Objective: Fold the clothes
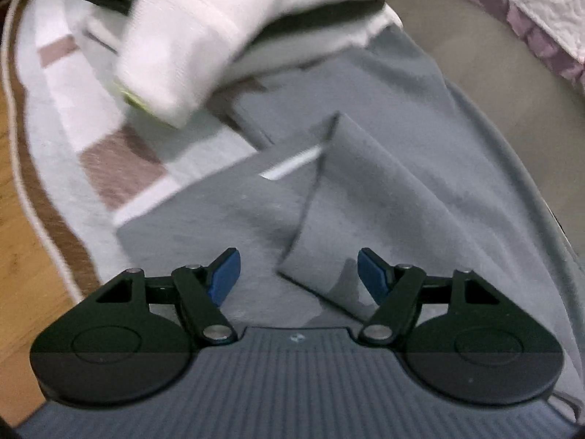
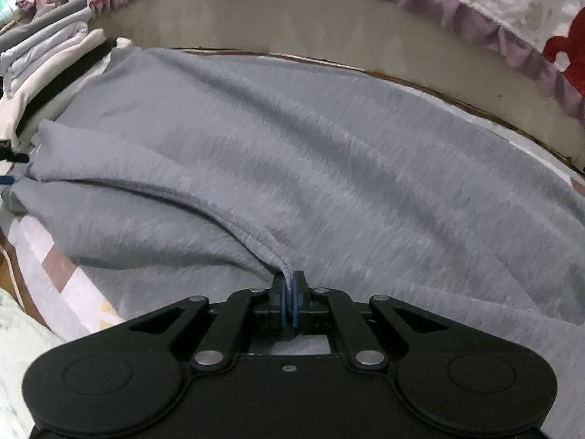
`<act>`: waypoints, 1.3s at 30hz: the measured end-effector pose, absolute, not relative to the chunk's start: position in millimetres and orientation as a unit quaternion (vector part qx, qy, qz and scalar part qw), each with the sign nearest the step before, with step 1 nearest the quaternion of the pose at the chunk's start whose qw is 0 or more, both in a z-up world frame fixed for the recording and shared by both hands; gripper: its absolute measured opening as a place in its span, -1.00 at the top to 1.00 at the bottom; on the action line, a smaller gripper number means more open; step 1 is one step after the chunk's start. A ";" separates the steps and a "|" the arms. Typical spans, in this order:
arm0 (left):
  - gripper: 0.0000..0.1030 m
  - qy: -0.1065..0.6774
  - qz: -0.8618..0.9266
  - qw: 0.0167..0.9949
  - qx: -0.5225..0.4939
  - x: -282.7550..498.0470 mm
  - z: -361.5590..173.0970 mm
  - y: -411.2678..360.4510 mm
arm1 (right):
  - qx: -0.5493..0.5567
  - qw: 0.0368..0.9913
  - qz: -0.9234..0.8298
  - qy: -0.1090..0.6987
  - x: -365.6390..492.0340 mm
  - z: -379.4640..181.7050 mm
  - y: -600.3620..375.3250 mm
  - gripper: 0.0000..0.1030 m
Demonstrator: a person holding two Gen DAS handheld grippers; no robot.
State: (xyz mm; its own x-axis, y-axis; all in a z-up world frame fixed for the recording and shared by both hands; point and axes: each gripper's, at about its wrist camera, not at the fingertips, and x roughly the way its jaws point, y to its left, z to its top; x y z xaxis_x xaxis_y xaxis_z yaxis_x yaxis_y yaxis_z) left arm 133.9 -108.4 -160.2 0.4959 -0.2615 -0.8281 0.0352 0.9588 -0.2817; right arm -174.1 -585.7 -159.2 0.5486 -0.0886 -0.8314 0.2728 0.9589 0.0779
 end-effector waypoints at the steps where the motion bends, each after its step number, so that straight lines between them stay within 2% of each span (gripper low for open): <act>1: -0.37 0.494 -0.086 0.859 -0.106 134.6 -161.5 -113.6 | 0.098 0.874 -0.102 0.465 -173.6 -160.4 -584.5 0.92; 6: -0.37 0.490 -0.081 0.866 -0.062 137.9 -168.1 -138.6 | 0.091 0.874 -0.091 0.468 -169.2 -166.8 -582.5 0.91; 7: -0.30 0.489 -0.082 0.867 -0.056 138.1 -168.4 -141.2 | 0.089 0.876 -0.088 0.466 -168.5 -167.7 -582.7 0.91; 8: -0.18 0.488 -0.087 0.867 -0.049 137.6 -167.4 -143.4 | 0.087 0.878 -0.086 0.463 -168.1 -168.6 -582.7 0.91; 9: 0.70 0.485 -0.092 0.869 -0.032 135.6 -163.3 -147.2 | 0.081 0.883 -0.082 0.455 -169.3 -168.9 -582.3 0.91; 11: 0.87 0.470 -0.100 0.877 0.024 127.5 -145.5 -159.0 | 0.065 0.896 -0.075 0.432 -173.4 -169.2 -580.9 0.91; 13: 0.89 0.429 -0.116 0.894 0.067 114.2 -113.1 -170.0 | 0.056 0.910 -0.065 0.406 -177.2 -168.4 -579.9 0.90; 17: 0.90 0.356 -0.137 0.923 0.051 94.7 -34.0 -156.6 | 0.100 0.927 -0.027 0.362 -187.0 -149.6 -583.9 0.91; 22: 0.91 0.298 -0.137 0.945 0.000 53.0 48.5 -96.7 | 0.172 0.950 0.072 0.252 -242.8 -82.9 -575.8 0.91; 26: 0.91 0.283 -0.120 0.951 -0.013 -13.2 86.2 -13.5 | 0.089 0.945 0.135 0.283 -285.5 -47.6 -524.7 0.90; 29: 0.91 0.333 -0.084 0.938 -0.033 -55.3 66.8 48.6 | 0.056 0.913 0.173 0.366 -303.9 -53.9 -490.3 0.90; 32: 0.91 0.425 -0.045 0.902 -0.059 -83.8 2.1 93.2 | 0.066 0.859 0.179 0.474 -301.1 -82.5 -470.2 0.90; 36: 0.91 0.499 0.008 0.863 -0.076 -106.5 -89.7 120.0 | 0.043 0.819 0.201 0.535 -284.7 -109.8 -455.4 0.90; 39: 0.88 0.532 0.009 0.844 -0.061 -106.2 -107.9 119.8 | 0.047 0.796 0.212 0.565 -275.8 -124.9 -453.0 0.89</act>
State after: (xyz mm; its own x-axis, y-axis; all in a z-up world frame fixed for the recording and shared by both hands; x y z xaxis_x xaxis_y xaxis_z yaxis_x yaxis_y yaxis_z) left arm -106.2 119.8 -107.9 0.4331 -0.0490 -0.9000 -0.0803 0.9925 -0.0927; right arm -275.8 -453.0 -124.9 0.2718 0.3907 -0.8795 -0.2852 0.9055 0.3141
